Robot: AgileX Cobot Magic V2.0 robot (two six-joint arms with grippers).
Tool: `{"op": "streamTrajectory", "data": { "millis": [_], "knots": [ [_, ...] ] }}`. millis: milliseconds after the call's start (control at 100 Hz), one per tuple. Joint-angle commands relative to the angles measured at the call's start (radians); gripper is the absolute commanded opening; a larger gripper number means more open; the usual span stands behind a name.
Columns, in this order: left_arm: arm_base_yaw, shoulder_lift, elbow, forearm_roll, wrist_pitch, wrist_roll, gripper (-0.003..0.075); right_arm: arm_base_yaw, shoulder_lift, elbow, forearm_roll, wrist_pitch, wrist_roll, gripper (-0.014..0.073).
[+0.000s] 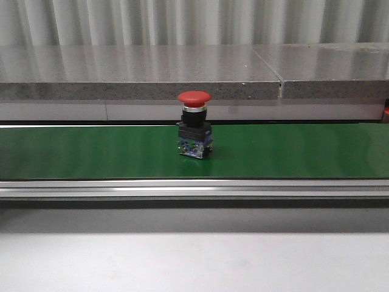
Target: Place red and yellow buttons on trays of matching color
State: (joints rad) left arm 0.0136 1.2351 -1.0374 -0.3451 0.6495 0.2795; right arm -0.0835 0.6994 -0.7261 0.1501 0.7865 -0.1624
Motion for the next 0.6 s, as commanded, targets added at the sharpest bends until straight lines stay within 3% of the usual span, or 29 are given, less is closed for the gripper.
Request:
{"op": "streamTrajectory", "data": {
  "millis": [0,350,590],
  "knots": [
    [-0.026,-0.091,-0.001,-0.024,-0.082,0.018,0.0568,0.002,-0.003,-0.024,-0.002,-0.054,-0.009,-0.0068],
    [-0.144,-0.414,0.251,-0.024,-0.299,0.055,0.0566,0.002,-0.003,-0.024,-0.002,-0.054,-0.009,-0.0068],
    [-0.169,-0.623,0.43,-0.022,-0.331,0.055,0.0525,0.002,-0.003,-0.024,-0.002,-0.056,-0.009,-0.0068]
  ]
}}
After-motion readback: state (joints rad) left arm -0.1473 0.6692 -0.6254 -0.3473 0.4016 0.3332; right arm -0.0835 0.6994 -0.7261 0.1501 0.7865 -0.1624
